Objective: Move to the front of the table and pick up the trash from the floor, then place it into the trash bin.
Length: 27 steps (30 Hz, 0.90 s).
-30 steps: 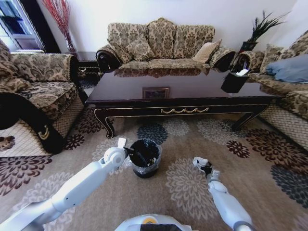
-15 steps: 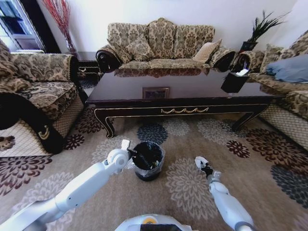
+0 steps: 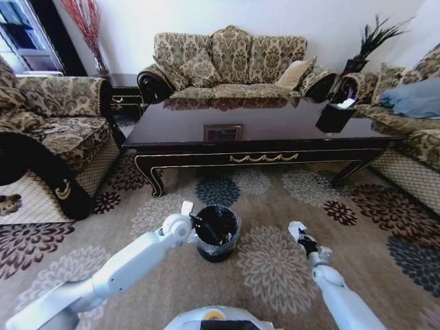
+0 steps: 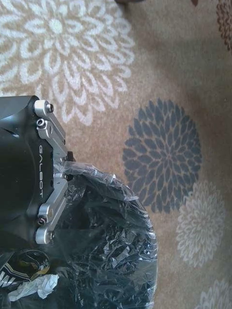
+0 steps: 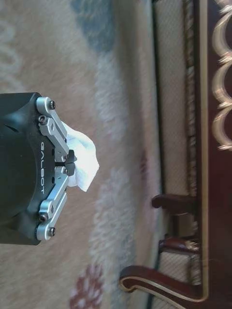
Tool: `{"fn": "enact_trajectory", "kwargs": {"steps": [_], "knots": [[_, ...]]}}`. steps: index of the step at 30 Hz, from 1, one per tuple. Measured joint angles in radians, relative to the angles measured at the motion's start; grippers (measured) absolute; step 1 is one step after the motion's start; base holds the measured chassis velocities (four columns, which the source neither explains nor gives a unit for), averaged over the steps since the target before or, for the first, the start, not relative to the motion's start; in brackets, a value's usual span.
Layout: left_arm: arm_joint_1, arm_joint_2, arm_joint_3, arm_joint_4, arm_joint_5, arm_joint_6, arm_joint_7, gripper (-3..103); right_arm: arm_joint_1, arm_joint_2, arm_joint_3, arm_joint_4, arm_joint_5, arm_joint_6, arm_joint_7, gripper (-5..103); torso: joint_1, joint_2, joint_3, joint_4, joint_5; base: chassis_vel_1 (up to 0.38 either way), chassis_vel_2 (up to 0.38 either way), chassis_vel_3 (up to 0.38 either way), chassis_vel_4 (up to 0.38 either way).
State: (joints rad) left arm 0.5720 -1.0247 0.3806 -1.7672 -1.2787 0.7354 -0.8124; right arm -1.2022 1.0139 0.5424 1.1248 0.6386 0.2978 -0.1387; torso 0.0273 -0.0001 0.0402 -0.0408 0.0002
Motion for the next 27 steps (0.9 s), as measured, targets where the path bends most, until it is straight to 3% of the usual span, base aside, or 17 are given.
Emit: {"fn": "enact_trajectory", "kwargs": {"steps": [11, 17, 21, 27], "knots": [[-0.047, -0.086, 0.043, 0.108, 0.009, -0.001, -0.02, 3, -0.193, -0.037, 0.079, 0.408, 0.003, -0.012, 0.004, 0, 0.0, 0.0, 0.0, 0.0007, -0.0001, 0.0, 0.0, 0.0, 0.0], [-0.084, -0.137, 0.066, 0.158, 0.015, -0.001, -0.02, 3, -0.294, -0.017, 0.117, 0.633, -0.027, -0.016, 0.008, 0, 0.0, 0.0, 0.0, 0.0014, 0.0002, 0.0, 0.0, 0.0, 0.0], [-0.117, -0.199, 0.099, 0.174, -0.006, 0.0, -0.021, 3, -0.358, 0.0, 0.129, 0.748, -0.049, -0.013, -0.004, 0, 0.0, 0.0, 0.0, -0.0009, -0.0008, 0.0, 0.0, 0.0, 0.0], [-0.158, -0.279, 0.145, 0.194, -0.021, 0.0, -0.047, 3, -0.414, 0.026, 0.11, 0.875, -0.084, -0.016, -0.002, 0, 0.0, 0.0, 0.0, -0.0001, -0.0004, 0.0, 0.0, 0.0, 0.0]]}}
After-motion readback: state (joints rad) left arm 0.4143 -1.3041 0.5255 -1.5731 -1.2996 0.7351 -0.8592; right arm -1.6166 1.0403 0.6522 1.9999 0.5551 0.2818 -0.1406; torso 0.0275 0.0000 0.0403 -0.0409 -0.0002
